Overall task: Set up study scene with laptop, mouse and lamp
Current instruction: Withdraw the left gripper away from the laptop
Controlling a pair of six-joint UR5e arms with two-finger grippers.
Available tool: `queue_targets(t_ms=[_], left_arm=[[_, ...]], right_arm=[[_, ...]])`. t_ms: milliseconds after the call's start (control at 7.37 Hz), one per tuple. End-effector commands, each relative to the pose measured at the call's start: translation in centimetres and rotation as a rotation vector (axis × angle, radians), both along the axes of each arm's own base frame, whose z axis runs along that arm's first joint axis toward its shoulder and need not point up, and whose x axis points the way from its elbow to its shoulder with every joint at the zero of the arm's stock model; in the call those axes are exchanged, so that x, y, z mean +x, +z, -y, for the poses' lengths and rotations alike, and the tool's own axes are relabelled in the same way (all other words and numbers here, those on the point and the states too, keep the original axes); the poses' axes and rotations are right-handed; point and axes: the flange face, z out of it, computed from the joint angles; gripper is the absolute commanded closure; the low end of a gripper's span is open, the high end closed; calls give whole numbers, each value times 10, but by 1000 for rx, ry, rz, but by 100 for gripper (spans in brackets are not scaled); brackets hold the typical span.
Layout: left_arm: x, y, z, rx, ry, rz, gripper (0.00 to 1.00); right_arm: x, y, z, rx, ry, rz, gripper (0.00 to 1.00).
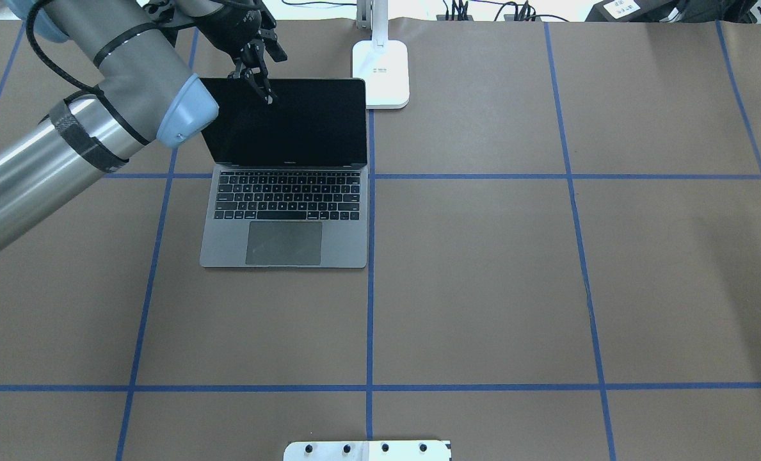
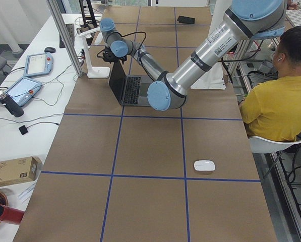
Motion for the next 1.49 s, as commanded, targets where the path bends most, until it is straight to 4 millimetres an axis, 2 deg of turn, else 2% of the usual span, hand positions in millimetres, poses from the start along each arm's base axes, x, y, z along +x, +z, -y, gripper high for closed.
queue_targets(t_ms=[0,271,678,949,1221,1356], left_arm=[[-57,21,-45,177,56,-29,0],[-134,70,-66,419,106,22,0],[-233,197,-109,784,317,188,0],[-294,280,-131,1014,516,292,0],[-349,344,-164,1151,655,351,0],[-368,373,-186,1196,724,365,0]], right_arm=[[0,-1,1,5,-3,-1,0],[1,-2,1,10,-5,-2,0],[1,-1,1,7,-3,-2,0],[2,-1,-2,16,-10,1,0],[11,3,-6,24,-15,2,0],[15,9,-10,8,-4,1,0]])
